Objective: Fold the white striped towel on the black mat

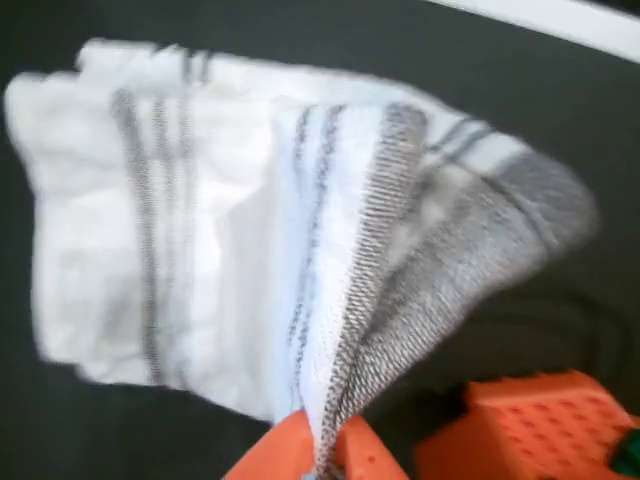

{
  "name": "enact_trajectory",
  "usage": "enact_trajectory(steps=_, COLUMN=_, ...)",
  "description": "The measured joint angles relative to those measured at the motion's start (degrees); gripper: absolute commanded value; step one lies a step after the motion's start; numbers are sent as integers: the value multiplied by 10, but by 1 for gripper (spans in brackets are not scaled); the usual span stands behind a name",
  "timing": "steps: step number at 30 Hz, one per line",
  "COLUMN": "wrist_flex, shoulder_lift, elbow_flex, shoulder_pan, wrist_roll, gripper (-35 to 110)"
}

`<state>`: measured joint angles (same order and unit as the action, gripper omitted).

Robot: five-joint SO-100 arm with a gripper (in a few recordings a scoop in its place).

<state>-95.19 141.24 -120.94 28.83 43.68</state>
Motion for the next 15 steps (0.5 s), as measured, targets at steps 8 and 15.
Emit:
enact_trajectory(steps=8, wrist_flex=190, shoulder_lift=-127, elbow_flex=23, shoulder_pan=-83, wrist_roll=-72, gripper=0)
enact_trajectory(steps=15, wrist_flex=352, shoulder_lift=-222, elbow_flex=42, shoulder_pan=-108, wrist_roll=-82, gripper=0)
